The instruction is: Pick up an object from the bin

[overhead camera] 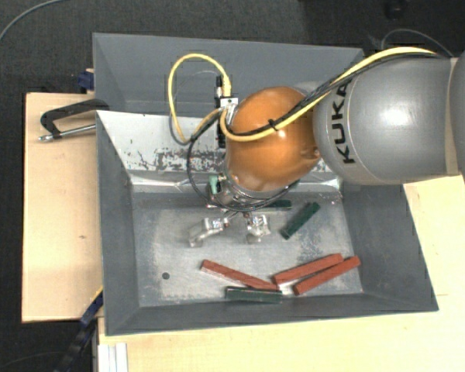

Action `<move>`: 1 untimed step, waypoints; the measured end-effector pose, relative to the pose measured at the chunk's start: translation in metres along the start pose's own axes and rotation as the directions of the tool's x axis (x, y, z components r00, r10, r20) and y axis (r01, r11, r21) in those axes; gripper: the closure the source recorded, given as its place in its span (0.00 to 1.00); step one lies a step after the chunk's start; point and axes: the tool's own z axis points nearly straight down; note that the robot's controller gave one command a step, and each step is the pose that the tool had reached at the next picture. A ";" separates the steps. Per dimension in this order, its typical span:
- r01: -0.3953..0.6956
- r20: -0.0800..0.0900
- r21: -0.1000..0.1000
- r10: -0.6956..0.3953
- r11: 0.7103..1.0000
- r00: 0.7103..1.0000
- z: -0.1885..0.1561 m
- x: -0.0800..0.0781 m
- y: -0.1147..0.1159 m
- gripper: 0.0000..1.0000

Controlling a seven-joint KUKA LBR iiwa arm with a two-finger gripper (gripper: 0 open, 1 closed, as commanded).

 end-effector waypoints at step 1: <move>-0.014 -0.004 -0.009 0.014 1.000 1.000 -0.042 0.051 0.064 0.00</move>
Offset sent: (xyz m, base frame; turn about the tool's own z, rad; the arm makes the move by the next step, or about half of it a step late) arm -0.0596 -0.0535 0.0386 0.0063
